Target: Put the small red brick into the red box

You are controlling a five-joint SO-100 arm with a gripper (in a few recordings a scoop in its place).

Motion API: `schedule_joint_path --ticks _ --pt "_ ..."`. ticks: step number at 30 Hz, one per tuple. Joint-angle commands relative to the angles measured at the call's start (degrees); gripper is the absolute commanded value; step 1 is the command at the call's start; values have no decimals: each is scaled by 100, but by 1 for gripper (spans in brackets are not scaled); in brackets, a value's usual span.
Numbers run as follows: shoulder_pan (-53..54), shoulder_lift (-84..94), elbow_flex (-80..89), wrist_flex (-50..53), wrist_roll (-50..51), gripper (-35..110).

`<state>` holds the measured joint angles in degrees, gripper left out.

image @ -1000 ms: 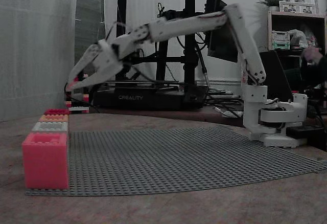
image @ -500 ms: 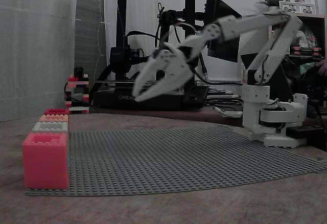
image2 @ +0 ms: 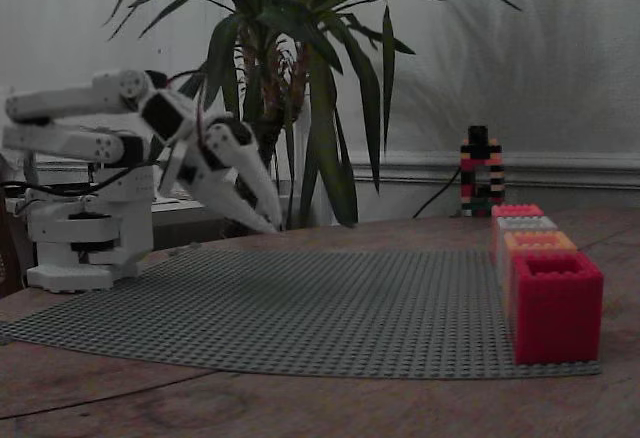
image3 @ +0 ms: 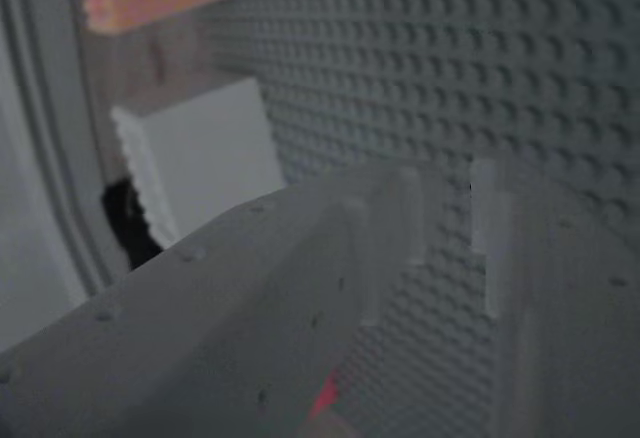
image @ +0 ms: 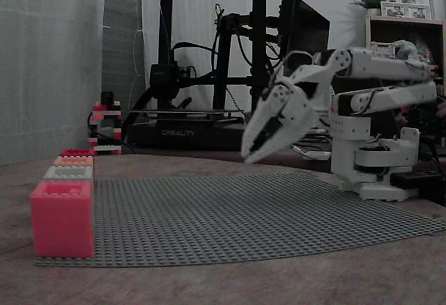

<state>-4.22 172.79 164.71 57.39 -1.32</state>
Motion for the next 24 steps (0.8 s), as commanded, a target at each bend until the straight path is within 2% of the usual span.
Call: schedule_joint_path --ticks 1,6,24 --pt "-114 650 132 562 53 0" --pt "-114 1143 229 1116 229 0" --pt "-167 1169 0 2039 290 0"
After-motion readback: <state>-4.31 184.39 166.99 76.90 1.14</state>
